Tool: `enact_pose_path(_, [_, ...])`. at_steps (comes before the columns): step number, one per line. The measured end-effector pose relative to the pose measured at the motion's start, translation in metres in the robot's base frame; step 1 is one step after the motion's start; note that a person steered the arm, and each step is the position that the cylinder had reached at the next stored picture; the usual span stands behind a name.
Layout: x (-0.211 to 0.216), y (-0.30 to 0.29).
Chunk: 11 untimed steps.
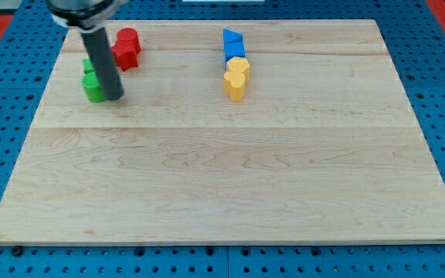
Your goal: Drag the red star to the top side of the green star
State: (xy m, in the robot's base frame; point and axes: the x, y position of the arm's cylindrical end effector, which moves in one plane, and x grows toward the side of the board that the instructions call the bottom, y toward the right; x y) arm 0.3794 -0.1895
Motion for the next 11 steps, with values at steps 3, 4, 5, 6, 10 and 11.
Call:
enact_pose_path(3, [-0.029, 0.062])
enact_pose_path(4, [-0.063, 0.067])
enact_pose_path(5, [-0.07, 0.051])
enact_pose_path(6, [-0.075, 0.042])
enact_pose_path(10, [-0.102, 0.047])
enact_pose_path(11, [-0.102, 0.027])
